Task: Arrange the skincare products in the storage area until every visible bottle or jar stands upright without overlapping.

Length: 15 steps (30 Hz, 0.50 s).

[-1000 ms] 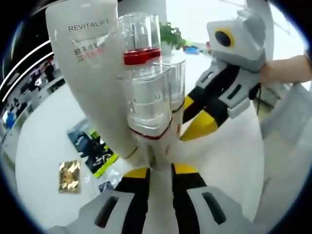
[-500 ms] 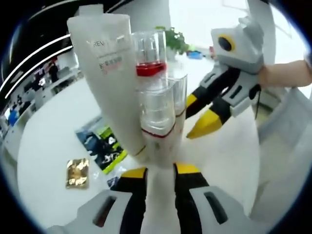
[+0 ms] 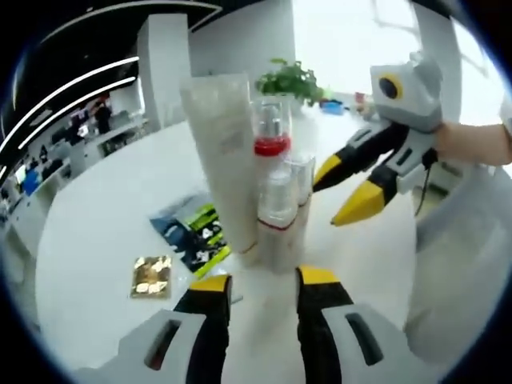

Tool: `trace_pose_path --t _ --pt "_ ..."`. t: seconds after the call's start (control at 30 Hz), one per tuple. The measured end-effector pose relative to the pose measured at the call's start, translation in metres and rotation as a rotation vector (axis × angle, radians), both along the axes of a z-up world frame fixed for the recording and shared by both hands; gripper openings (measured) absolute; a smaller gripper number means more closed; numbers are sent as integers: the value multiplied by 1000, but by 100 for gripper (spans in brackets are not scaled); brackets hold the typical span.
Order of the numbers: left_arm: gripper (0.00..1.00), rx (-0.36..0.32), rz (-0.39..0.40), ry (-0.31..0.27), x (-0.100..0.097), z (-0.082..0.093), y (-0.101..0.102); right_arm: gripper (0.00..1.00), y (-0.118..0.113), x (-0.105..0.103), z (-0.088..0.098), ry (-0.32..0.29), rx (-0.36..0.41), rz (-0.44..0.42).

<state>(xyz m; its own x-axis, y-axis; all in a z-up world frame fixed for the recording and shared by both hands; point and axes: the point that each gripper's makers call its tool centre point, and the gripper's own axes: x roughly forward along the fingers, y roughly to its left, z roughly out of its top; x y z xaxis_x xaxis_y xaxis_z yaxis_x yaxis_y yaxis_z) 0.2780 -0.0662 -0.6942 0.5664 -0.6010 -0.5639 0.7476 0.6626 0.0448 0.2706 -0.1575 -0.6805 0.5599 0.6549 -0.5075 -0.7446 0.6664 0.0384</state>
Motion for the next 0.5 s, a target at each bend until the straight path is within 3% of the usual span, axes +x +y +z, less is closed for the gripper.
trace_pose_path --t 0.2,0.5 --pt "34 -6 40 -28 -5 18 18 39 -5 -4 14 2 5 -32" --pt "48 -6 45 -12 -22 31 36 52 -2 -14 28 -14 -10 -35"
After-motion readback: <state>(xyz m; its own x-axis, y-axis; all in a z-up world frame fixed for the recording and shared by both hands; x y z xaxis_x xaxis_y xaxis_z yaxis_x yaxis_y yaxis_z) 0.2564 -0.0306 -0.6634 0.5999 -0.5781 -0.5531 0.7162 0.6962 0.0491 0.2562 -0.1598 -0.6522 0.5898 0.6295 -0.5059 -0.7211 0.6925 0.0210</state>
